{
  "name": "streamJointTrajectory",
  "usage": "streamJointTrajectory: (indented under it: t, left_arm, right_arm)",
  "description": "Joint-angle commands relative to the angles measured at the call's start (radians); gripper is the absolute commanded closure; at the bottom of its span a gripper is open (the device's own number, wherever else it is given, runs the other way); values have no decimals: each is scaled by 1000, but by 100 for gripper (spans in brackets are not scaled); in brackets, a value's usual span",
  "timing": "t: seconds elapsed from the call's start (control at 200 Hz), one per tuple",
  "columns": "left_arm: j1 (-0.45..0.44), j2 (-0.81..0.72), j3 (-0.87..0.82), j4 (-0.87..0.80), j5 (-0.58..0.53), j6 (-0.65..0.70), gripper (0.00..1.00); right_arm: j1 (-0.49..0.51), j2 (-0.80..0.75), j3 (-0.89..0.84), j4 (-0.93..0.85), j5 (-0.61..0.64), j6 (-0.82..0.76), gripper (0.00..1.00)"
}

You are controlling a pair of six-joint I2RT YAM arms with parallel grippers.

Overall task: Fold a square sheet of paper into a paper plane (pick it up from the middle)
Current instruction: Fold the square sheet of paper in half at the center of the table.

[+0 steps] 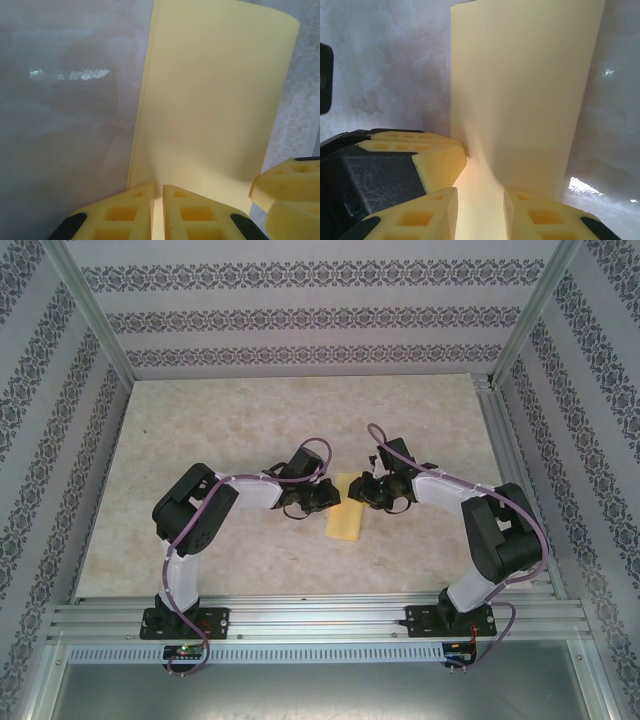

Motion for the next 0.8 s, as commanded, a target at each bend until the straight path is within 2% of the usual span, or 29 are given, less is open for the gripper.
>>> streamJointTrajectory:
  t: [0.0,0.47,0.794]
  left_arm:
    - [-18,26,15,-47,-15,30,84]
    - [-21,39,17,-48,-12,32,84]
    - [-22,34,17,-57,-13,33,85]
  right_arm:
    - [-2,18,-17,18,7,-14,68]
    - [-3,64,-49,-15,85,-38,66]
    - [-3,-89,-98,48,-33,1,64]
